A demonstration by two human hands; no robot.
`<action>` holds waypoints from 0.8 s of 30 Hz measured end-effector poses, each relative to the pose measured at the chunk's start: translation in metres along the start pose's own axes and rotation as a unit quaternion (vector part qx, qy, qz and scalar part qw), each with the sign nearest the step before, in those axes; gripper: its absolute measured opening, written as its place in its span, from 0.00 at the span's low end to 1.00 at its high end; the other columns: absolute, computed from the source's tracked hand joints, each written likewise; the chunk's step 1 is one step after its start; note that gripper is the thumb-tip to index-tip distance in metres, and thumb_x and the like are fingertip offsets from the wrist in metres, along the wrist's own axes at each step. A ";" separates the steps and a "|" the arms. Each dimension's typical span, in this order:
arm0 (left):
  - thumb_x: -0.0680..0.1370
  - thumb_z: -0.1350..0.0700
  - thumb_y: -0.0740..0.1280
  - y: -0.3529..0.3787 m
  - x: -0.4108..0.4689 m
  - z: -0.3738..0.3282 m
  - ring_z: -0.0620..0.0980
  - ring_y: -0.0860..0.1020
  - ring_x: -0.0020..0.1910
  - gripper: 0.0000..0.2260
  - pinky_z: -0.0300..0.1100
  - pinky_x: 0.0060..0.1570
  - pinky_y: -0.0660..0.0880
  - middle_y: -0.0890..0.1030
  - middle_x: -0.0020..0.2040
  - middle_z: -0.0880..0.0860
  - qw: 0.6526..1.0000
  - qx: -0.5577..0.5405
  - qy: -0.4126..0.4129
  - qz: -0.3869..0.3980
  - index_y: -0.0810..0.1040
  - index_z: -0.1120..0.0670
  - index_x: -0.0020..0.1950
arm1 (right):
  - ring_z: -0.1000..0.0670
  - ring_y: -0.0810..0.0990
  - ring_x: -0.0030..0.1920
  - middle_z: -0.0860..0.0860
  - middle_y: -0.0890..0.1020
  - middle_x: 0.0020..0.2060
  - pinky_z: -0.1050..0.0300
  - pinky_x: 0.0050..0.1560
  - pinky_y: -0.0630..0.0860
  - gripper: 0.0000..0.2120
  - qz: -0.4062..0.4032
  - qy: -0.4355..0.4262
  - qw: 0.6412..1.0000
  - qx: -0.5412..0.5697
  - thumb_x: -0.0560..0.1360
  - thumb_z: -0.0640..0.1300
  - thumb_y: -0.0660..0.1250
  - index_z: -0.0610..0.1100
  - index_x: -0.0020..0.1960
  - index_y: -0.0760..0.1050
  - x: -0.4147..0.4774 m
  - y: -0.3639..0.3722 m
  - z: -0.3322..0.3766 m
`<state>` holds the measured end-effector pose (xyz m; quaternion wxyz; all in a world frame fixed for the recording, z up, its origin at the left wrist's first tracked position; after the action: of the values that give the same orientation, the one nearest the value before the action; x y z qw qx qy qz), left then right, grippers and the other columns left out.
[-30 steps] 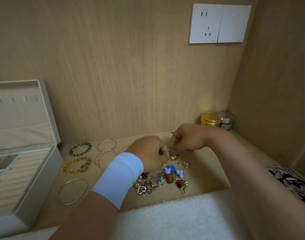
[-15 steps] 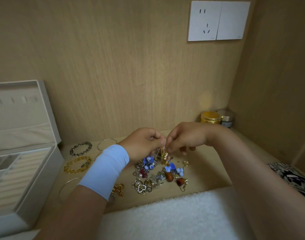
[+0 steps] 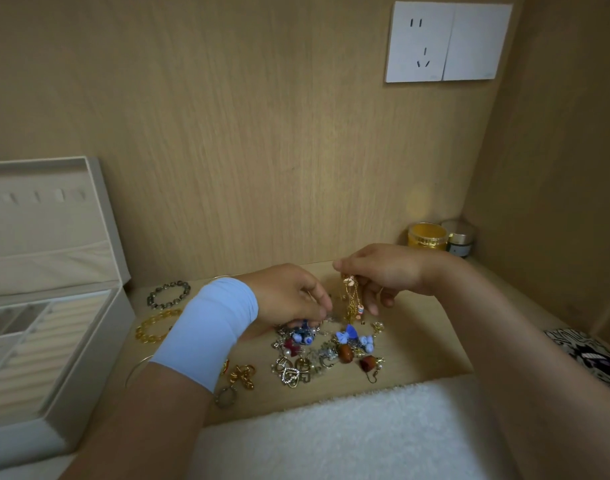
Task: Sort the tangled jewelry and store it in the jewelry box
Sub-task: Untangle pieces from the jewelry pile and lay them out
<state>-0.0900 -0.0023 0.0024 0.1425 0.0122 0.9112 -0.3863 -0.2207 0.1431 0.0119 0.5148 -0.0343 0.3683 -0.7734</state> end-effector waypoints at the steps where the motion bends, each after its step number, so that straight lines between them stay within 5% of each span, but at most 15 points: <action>1: 0.78 0.57 0.70 -0.001 -0.001 -0.001 0.40 0.77 0.32 0.06 0.37 0.42 0.75 0.83 0.38 0.44 1.000 0.018 -0.010 0.003 0.83 0.50 0.53 | 0.49 0.79 0.31 0.44 0.83 0.36 0.58 0.30 0.70 0.18 0.000 -0.010 1.000 -0.005 0.84 0.53 0.58 0.40 0.48 0.74 -0.001 -0.002 -0.001; 3: 0.76 0.56 0.71 -0.003 -0.004 -0.003 0.39 0.79 0.32 0.06 0.40 0.45 0.78 0.84 0.41 0.45 0.998 0.051 -0.031 0.009 0.84 0.48 0.53 | 0.49 0.79 0.32 0.46 0.83 0.38 0.59 0.30 0.72 0.15 -0.003 -0.031 1.000 -0.007 0.83 0.52 0.62 0.40 0.48 0.76 -0.002 -0.004 -0.002; 6: 0.75 0.50 0.73 -0.006 -0.005 -0.005 0.44 0.82 0.45 0.08 0.41 0.54 0.77 0.84 0.47 0.45 0.995 0.093 -0.031 -0.033 0.83 0.46 0.53 | 0.51 0.79 0.32 0.43 0.83 0.42 0.58 0.30 0.73 0.11 -0.006 -0.056 0.998 0.018 0.82 0.47 0.64 0.40 0.47 0.77 -0.004 -0.008 -0.002; 10: 0.75 0.51 0.73 -0.003 0.002 -0.010 0.48 0.83 0.50 0.11 0.41 0.52 0.77 0.84 0.49 0.45 0.990 -0.022 0.029 -0.138 0.79 0.47 0.57 | 0.49 0.77 0.34 0.46 0.83 0.39 0.58 0.31 0.74 0.08 -0.017 -0.094 0.994 0.058 0.81 0.45 0.65 0.42 0.47 0.79 -0.008 -0.013 0.002; 14: 0.73 0.55 0.76 0.011 0.010 -0.010 0.52 0.85 0.46 0.11 0.50 0.50 0.81 0.86 0.45 0.51 0.966 -0.193 0.053 -0.162 0.80 0.51 0.54 | 0.49 0.76 0.33 0.44 0.84 0.41 0.57 0.31 0.74 0.08 -0.026 -0.114 0.988 0.104 0.81 0.45 0.66 0.42 0.50 0.79 -0.007 -0.013 0.004; 19: 0.74 0.59 0.75 0.013 0.010 -0.006 0.48 0.79 0.34 0.05 0.42 0.38 0.78 0.84 0.38 0.52 0.950 -0.247 0.032 -0.188 0.83 0.56 0.49 | 0.48 0.77 0.34 0.45 0.83 0.39 0.55 0.32 0.76 0.11 -0.034 -0.097 0.986 0.129 0.82 0.48 0.64 0.41 0.50 0.78 -0.003 -0.011 0.002; 24: 0.77 0.57 0.72 0.010 0.010 -0.003 0.46 0.75 0.29 0.03 0.34 0.27 0.74 0.81 0.34 0.54 0.929 -0.310 0.008 -0.202 0.83 0.55 0.49 | 0.48 0.82 0.43 0.47 0.83 0.47 0.54 0.39 0.78 0.15 0.028 -0.073 0.991 0.112 0.77 0.46 0.71 0.40 0.60 0.78 -0.003 -0.009 -0.002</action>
<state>-0.0992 0.0057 -0.0059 0.0506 -0.2131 0.9700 -0.1050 -0.2267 0.1487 0.0167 0.5628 -0.0226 0.2411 -0.7903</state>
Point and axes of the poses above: each hand's wrist, its own x-axis towards the middle knuckle, its own y-axis out of the palm, z = x × y, the point moved 1 cm from there along x, towards the middle knuckle
